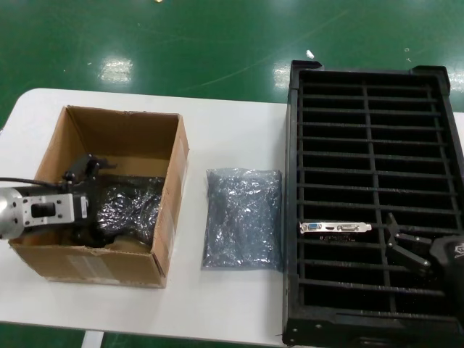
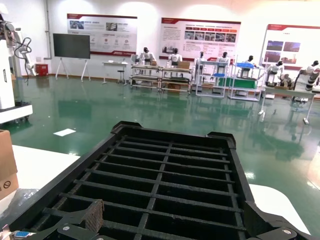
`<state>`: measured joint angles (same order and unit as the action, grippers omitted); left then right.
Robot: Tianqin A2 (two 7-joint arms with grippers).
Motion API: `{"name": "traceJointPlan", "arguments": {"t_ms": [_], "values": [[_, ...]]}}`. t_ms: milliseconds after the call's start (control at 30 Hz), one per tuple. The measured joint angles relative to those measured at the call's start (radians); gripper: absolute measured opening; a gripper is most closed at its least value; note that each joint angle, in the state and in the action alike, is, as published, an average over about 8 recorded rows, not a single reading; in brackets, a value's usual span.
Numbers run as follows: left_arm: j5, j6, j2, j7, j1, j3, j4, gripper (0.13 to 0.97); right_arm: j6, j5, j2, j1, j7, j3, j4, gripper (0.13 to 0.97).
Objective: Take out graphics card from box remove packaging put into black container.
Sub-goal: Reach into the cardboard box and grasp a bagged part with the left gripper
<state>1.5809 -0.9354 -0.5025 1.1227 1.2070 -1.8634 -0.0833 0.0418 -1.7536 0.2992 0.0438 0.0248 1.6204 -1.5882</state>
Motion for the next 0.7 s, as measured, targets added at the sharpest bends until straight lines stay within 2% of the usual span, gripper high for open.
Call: {"name": "traceJointPlan", "arguments": {"t_ms": [133, 233, 433, 700], "values": [[-0.012, 0.008, -0.002, 0.017, 0.0, -0.011, 0.021, 0.966, 0.0, 0.0, 0.0, 0.0, 0.0, 0.0, 0.0, 0.966], [-0.016, 0.036, 0.002, 0.03, -0.004, -0.014, 0.036, 0.966, 0.0, 0.0, 0.0, 0.0, 0.0, 0.0, 0.0, 0.966], [-0.005, 0.131, 0.023, 0.051, -0.012, 0.0, 0.057, 0.966, 0.0, 0.0, 0.0, 0.0, 0.0, 0.0, 0.0, 0.966], [0.033, 0.253, 0.056, 0.087, -0.021, 0.042, 0.066, 0.956, 0.0, 0.0, 0.0, 0.0, 0.0, 0.0, 0.0, 0.966]]}}
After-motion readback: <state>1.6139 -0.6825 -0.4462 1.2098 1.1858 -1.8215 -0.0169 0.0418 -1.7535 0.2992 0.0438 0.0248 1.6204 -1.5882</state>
